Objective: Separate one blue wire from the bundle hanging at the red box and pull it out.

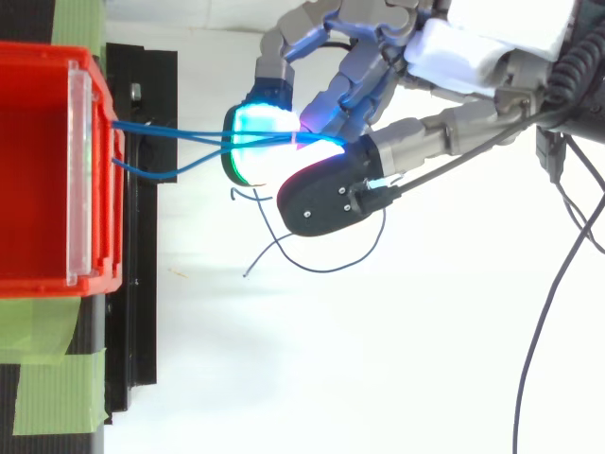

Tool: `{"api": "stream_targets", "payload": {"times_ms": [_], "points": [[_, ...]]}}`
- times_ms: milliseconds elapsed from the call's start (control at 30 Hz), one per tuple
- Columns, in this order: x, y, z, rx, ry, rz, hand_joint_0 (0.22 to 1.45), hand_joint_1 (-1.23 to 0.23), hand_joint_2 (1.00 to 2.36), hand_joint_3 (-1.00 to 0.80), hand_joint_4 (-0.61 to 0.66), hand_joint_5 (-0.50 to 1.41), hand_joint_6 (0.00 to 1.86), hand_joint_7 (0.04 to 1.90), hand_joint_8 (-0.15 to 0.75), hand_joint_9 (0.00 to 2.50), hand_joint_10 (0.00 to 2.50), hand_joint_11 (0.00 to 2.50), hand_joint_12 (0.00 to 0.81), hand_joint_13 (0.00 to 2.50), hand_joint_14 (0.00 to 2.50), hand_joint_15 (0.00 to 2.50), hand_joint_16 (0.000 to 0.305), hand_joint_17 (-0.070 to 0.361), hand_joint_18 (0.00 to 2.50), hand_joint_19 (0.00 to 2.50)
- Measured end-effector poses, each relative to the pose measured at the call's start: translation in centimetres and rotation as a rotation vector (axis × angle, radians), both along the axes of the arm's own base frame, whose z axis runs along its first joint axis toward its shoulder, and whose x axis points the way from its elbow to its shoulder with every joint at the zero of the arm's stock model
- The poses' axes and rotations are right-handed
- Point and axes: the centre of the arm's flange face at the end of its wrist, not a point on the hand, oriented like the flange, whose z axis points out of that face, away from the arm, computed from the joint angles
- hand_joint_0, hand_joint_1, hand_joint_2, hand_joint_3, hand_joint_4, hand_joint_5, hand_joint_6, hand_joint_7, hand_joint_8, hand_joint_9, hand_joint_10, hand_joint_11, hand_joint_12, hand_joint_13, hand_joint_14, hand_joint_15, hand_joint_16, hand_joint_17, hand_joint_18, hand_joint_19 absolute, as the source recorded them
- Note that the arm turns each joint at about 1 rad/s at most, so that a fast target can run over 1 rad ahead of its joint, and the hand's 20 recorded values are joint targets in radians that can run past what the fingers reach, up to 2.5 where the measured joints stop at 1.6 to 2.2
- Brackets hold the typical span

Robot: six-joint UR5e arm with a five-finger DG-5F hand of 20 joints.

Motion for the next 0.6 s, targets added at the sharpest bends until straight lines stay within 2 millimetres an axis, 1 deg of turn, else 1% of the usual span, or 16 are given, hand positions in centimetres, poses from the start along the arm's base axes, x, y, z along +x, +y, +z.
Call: {"api": "stream_targets", "payload": {"times_ms": [133, 300, 400, 600], "points": [[-0.06, -0.08, 0.09, -0.008, 0.002, -0.002, 0.58, -0.61, 1.01, -0.41, 0.19, -0.18, 0.91, 0.94, 0.393, 1.21, 0.02, 1.15, 0.397, 1.41, 0.02, 1.36, 0.057, 0.128, 0.96, 0.73], [-0.07, -0.08, 0.10, -0.010, 0.003, -0.002, 0.59, -0.59, 1.01, -0.40, 0.18, -0.18, 0.91, 0.95, 0.394, 1.22, 0.02, 1.15, 0.399, 1.42, 0.02, 1.35, 0.057, 0.128, 0.98, 0.73], [-0.08, -0.11, 0.11, -0.010, 0.003, -0.003, 0.60, -0.60, 1.01, -0.37, 0.18, -0.17, 0.91, 0.96, 0.400, 1.23, 0.02, 1.15, 0.397, 1.43, 0.02, 1.36, 0.056, 0.127, 0.98, 0.72], [-0.09, -0.11, 0.11, -0.011, 0.003, -0.003, 0.61, -0.68, 1.02, -0.29, 0.14, -0.16, 0.92, 0.96, 0.409, 1.28, 0.02, 1.16, 0.400, 1.44, 0.02, 1.35, 0.055, 0.124, 1.00, 0.71]]}}
